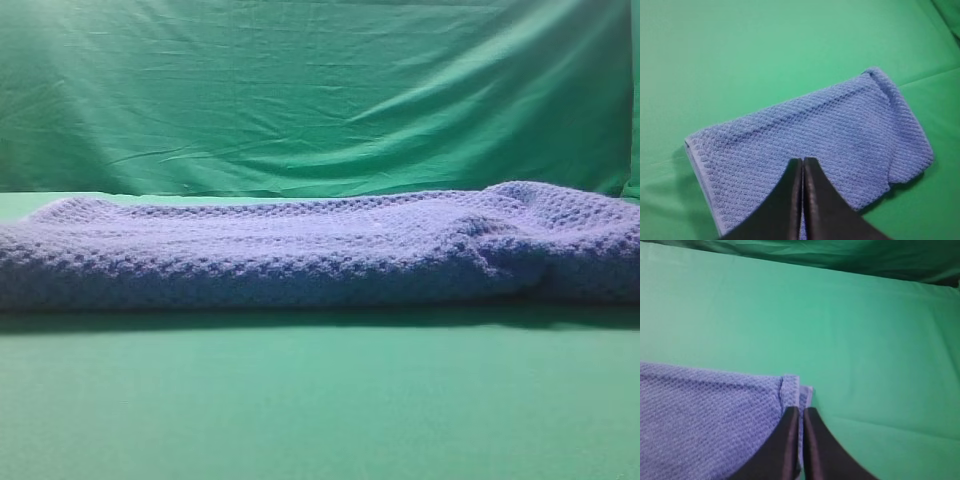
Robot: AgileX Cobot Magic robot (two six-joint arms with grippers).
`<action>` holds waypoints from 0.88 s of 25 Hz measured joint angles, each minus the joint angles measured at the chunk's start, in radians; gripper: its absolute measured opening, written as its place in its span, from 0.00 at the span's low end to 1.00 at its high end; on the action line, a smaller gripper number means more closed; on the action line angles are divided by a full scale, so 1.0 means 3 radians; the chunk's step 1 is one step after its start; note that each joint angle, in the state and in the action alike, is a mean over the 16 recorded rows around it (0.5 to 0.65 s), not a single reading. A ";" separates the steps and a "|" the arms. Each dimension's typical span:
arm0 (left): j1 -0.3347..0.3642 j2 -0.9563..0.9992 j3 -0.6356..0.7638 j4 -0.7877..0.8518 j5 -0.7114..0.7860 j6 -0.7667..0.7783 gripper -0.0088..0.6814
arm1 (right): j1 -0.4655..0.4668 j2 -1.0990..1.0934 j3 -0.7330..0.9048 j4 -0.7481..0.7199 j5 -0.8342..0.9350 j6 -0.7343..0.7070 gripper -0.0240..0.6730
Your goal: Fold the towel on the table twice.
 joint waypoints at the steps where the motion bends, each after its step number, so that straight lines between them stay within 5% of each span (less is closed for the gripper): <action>1: 0.0000 -0.0122 0.0031 0.0002 0.0019 0.0008 0.01 | 0.0000 -0.0099 0.0000 0.0015 0.0098 -0.0002 0.06; 10: 0.0000 -0.1405 0.0688 0.0014 -0.0033 0.0112 0.01 | 0.0000 -0.0913 0.0142 0.0190 0.0649 -0.0192 0.03; 22: 0.0000 -0.3258 0.1904 0.0312 -0.0235 0.0176 0.01 | 0.0000 -0.1857 0.0906 0.0654 0.0326 -0.0780 0.03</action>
